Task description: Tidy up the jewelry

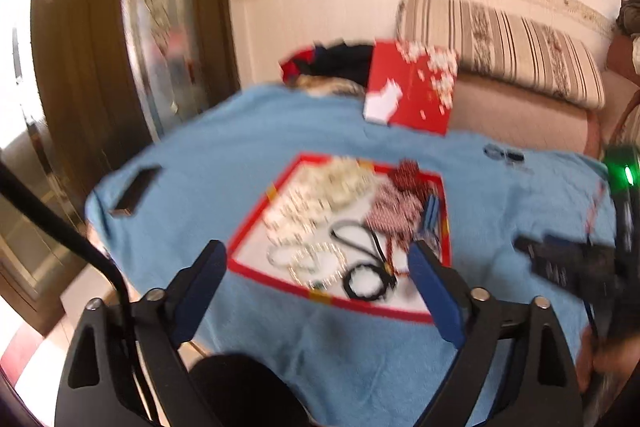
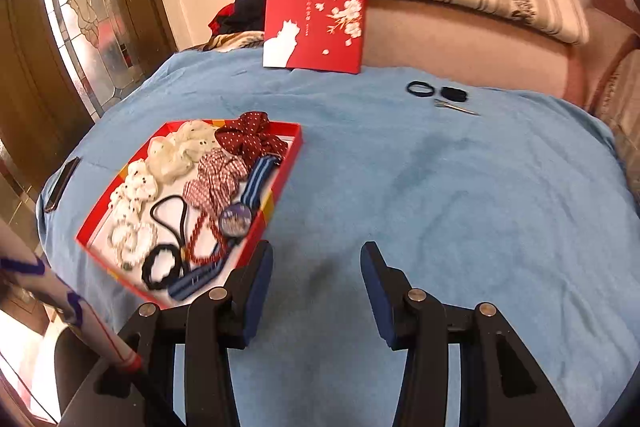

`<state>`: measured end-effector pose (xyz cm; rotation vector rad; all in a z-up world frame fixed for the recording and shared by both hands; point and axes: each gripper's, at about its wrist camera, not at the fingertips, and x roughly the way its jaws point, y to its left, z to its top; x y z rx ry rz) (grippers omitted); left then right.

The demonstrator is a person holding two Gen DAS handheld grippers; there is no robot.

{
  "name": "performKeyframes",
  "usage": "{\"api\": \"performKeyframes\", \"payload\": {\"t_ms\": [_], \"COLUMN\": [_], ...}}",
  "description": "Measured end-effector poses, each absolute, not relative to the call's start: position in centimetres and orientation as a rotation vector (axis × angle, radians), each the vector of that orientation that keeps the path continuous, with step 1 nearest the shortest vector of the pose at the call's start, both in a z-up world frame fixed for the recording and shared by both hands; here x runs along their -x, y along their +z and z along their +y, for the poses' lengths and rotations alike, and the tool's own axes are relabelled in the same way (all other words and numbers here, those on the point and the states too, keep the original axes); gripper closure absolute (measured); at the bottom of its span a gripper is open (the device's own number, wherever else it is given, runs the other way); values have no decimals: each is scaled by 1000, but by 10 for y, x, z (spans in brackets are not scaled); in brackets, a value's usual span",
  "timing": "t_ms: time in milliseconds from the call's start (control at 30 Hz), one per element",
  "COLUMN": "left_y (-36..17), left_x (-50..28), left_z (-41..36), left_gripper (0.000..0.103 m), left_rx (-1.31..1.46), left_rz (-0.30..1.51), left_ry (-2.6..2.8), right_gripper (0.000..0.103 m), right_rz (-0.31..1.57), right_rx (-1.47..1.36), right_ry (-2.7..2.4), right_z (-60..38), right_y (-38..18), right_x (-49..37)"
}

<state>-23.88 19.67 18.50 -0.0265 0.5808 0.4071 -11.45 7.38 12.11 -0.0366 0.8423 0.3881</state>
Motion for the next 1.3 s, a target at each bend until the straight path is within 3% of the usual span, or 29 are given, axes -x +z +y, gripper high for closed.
{"api": "performKeyframes", "payload": {"t_ms": [200,467,733,1300], "left_y": [219,247,219,175], "left_x": [254,265,241,226], "left_z": [189,181,187,211], "left_gripper": [1,0,0,0], "left_rx": [-51,-27,18,89], "left_rz": [451,394,577,738], "left_ry": [518,462,394,426], "right_gripper": [51,47,46,43], "right_rz": [788,730,776,803], "right_rx": [16,20,48,129], "right_ry": [384,390,393,413], "right_z": [59,56,67,93], "right_y": [138,156,143,132], "right_x": [150,178,183,187]}}
